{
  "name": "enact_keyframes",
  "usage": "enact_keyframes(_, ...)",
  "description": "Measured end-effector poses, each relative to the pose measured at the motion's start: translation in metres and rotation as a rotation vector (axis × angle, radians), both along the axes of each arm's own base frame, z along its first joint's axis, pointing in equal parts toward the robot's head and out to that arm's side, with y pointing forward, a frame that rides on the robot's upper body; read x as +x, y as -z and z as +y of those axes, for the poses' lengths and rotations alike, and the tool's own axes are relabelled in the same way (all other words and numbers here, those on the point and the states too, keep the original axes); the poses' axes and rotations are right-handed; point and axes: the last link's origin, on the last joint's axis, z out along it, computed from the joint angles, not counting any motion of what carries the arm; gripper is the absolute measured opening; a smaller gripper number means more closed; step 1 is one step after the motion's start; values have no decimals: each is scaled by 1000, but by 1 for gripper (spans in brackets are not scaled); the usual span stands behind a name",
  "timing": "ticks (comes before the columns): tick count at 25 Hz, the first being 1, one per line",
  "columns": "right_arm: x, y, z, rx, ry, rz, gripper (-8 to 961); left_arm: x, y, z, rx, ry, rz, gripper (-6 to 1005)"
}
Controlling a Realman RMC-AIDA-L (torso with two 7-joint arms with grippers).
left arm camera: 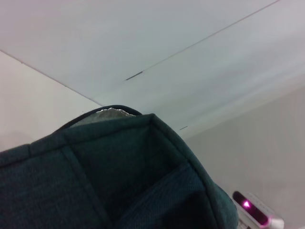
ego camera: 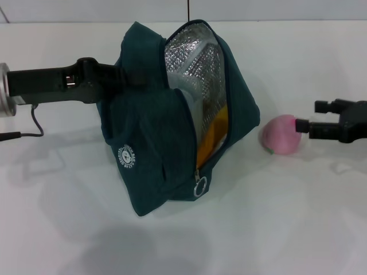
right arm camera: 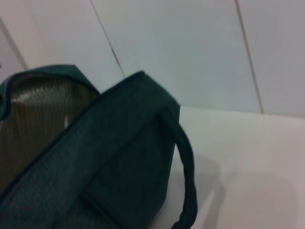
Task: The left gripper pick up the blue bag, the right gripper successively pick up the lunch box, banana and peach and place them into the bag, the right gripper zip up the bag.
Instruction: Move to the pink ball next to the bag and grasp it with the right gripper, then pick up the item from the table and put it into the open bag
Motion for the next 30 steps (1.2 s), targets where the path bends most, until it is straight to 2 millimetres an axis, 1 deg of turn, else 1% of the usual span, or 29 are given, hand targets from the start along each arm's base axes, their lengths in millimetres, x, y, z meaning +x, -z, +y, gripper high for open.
enact_keyframes(4, -1, 13, 7, -38, 6, -36, 870, 0, 0, 0, 0, -1, 0, 64)
enact_keyframes(10, -1, 20, 12, -41, 5, -83, 869, 0, 0, 0, 0, 1, 2, 64)
enact_keyframes(16, -6, 31, 17, -55, -11, -129, 868, 0, 0, 0, 3, 5, 3, 65)
enact_keyframes(20, -6, 37, 19, -71, -17, -167, 740, 0, 0, 0, 3, 6, 4, 65)
enact_keyframes(27, -6, 37, 18, -72, -18, -171, 480, 0, 0, 0, 3, 6, 4, 65)
enact_keyframes(30, -7, 34, 18, -68, -19, -158, 264, 0, 0, 0, 3, 7, 4, 66)
